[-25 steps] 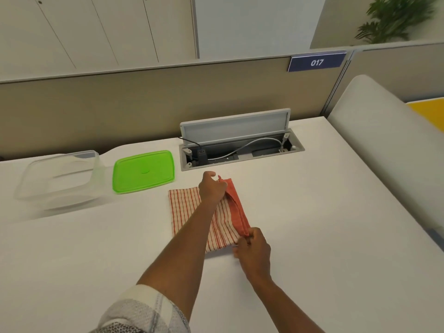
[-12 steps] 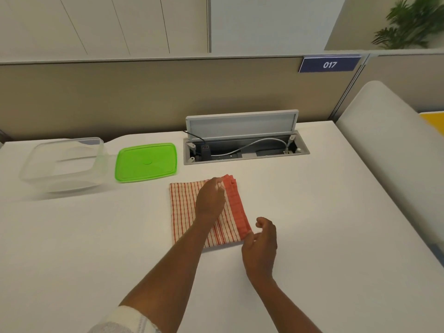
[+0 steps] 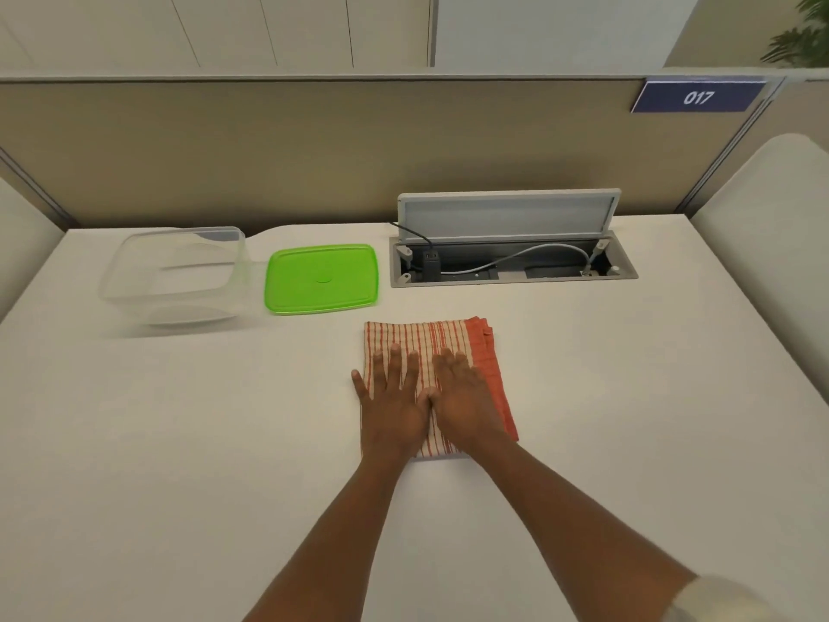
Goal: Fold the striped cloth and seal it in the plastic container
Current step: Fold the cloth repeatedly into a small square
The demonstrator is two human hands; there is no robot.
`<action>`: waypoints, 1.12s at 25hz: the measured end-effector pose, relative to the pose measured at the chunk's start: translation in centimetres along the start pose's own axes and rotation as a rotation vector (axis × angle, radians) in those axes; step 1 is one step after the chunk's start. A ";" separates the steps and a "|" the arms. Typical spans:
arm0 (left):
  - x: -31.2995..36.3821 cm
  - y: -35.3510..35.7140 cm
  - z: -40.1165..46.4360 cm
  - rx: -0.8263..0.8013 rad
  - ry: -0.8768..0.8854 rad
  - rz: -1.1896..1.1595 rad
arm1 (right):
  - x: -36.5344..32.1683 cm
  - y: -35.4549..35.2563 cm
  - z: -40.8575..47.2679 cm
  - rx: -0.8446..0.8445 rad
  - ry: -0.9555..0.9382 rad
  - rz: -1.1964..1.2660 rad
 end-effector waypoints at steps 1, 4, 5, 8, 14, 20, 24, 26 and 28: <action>-0.4 0.0 -0.2 0.011 0.007 -0.001 | 0.2 0.5 0.2 -0.004 -0.019 -0.054; -1.2 -0.1 -0.7 0.034 0.019 -0.021 | 1.2 0.9 0.0 0.024 -0.030 -0.153; -1.5 -0.1 -0.9 0.033 0.016 -0.027 | 1.7 0.9 -0.3 0.032 -0.015 -0.158; -1.9 -0.3 -1.2 0.023 0.003 -0.030 | 3.2 0.8 -1.0 0.031 0.060 -0.156; -2.2 -0.5 -1.2 -0.059 0.042 -0.060 | 3.7 0.2 -1.1 -0.009 0.117 -0.139; -5.6 -2.3 -5.6 0.006 0.428 -0.006 | 3.2 -1.9 -5.9 -0.039 -0.294 -0.182; -6.7 -2.6 -7.4 -0.012 0.520 -0.033 | 4.3 -2.7 -8.7 -0.055 -0.406 -0.237; -6.5 -2.9 -7.8 -0.007 0.540 -0.025 | 4.2 -3.0 -9.2 0.008 -0.424 -0.281; -6.2 -3.1 -8.0 0.011 0.562 -0.006 | 4.1 -3.1 -9.4 0.081 -0.421 -0.291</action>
Point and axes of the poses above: each hand's wrist, its own z-axis towards the middle knuckle, its own y-axis out of the palm, x = y × z, the point moved 8 cm from there along z, towards the middle knuckle, and after that the axes turned 3 degrees about -y, right-handed, at the moved point
